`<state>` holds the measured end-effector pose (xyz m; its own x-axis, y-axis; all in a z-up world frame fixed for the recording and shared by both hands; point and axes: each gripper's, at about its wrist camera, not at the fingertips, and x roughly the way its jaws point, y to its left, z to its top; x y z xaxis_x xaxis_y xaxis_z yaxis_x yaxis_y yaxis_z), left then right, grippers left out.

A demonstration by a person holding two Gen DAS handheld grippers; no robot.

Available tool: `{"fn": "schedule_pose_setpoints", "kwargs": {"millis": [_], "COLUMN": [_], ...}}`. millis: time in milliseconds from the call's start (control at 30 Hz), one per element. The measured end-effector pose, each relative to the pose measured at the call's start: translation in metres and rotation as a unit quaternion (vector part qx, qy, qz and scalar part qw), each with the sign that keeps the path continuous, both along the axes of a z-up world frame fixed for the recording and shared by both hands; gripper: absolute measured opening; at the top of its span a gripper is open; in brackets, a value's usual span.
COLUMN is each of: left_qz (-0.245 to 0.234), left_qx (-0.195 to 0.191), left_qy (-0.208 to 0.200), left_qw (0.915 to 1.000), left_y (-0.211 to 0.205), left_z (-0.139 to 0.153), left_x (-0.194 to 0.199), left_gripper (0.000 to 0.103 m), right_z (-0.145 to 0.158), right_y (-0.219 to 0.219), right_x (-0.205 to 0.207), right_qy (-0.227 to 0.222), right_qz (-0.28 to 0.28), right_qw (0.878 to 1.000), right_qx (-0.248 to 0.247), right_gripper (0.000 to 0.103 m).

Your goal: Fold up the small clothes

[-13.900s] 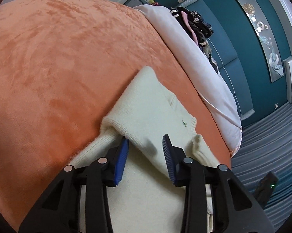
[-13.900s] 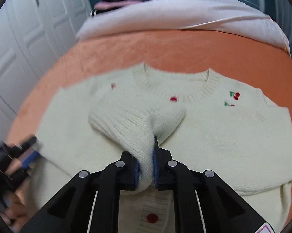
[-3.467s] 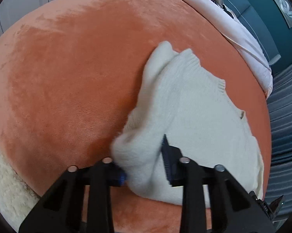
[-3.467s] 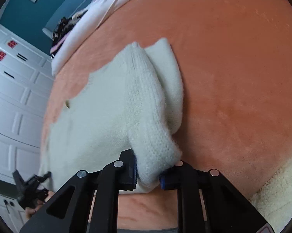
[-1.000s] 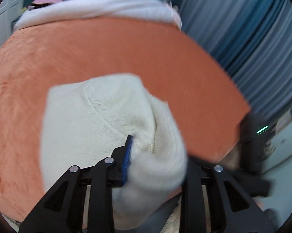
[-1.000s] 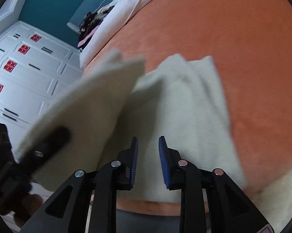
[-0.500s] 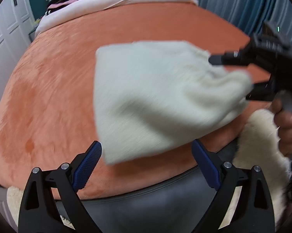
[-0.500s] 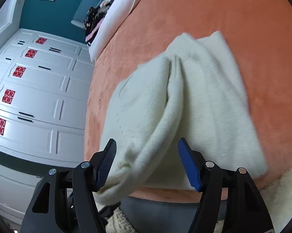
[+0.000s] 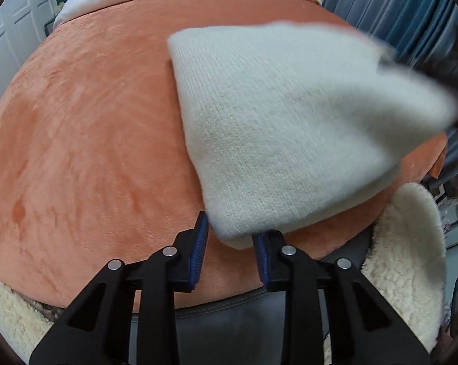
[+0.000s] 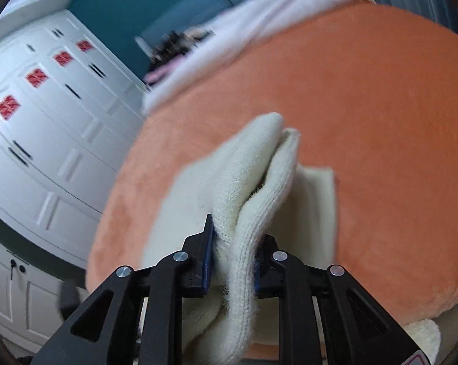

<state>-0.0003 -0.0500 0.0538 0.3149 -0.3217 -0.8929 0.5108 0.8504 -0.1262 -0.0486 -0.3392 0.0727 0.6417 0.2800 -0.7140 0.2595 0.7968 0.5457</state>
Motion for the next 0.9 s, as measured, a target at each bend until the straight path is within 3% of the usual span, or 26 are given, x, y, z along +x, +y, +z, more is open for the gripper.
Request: {"fn": "schedule_pose_setpoints", "kwargs": {"millis": [33, 67, 100, 233, 300, 400, 500, 600, 667, 733, 800, 900], "left_qz": [0.001, 0.005, 0.01, 0.012, 0.008, -0.006, 0.003, 0.003, 0.006, 0.009, 0.015, 0.011], "left_qx": [-0.001, 0.001, 0.006, 0.01, 0.011, -0.017, -0.094, -0.114, -0.081, -0.036, 0.008, 0.017], "left_qy": [0.006, 0.012, 0.014, 0.02, 0.021, 0.02, 0.006, -0.024, -0.034, -0.013, 0.02, -0.006], "left_qw": [1.0, 0.9999, 0.9998, 0.9997, 0.9997, 0.9996, 0.9955, 0.9932, 0.9961, 0.9992, 0.9997, 0.9998], "left_y": [-0.003, -0.006, -0.007, -0.007, -0.007, -0.003, 0.0, -0.018, -0.033, -0.045, -0.052, -0.052], "left_z": [-0.003, -0.006, -0.007, 0.0, 0.012, 0.046, 0.083, 0.103, 0.09, 0.062, 0.025, 0.022], "left_x": [0.001, 0.002, 0.002, 0.0, -0.003, -0.014, -0.014, -0.003, 0.012, 0.025, 0.037, 0.033], "left_gripper": [0.027, 0.027, 0.027, 0.029, 0.028, 0.029, 0.054, 0.059, 0.06, 0.058, 0.06, 0.063], "right_z": [-0.032, -0.051, -0.052, -0.032, -0.017, 0.022, 0.047, 0.048, 0.022, -0.015, -0.04, -0.016], "right_y": [-0.005, -0.007, -0.007, -0.01, -0.011, -0.007, 0.004, 0.027, 0.039, 0.051, 0.053, 0.055], "right_x": [0.003, -0.001, -0.01, -0.026, -0.04, -0.068, -0.079, -0.066, -0.054, -0.047, -0.052, -0.052], "right_qy": [0.062, 0.081, 0.061, 0.035, 0.03, -0.014, -0.044, -0.027, 0.028, 0.1, 0.116, 0.112], "right_qz": [-0.008, -0.011, -0.017, -0.036, -0.057, -0.083, -0.051, 0.011, 0.049, 0.06, 0.067, 0.071], "right_qw": [0.998, 0.997, 0.998, 0.999, 0.998, 0.994, 0.995, 0.996, 0.995, 0.987, 0.985, 0.983], "right_qx": [-0.006, 0.001, 0.013, 0.018, -0.016, -0.068, -0.074, -0.082, -0.087, -0.11, -0.108, -0.124], "right_gripper": [0.018, 0.019, 0.019, 0.025, 0.026, 0.026, 0.026, 0.026, 0.024, 0.014, 0.013, 0.015]}}
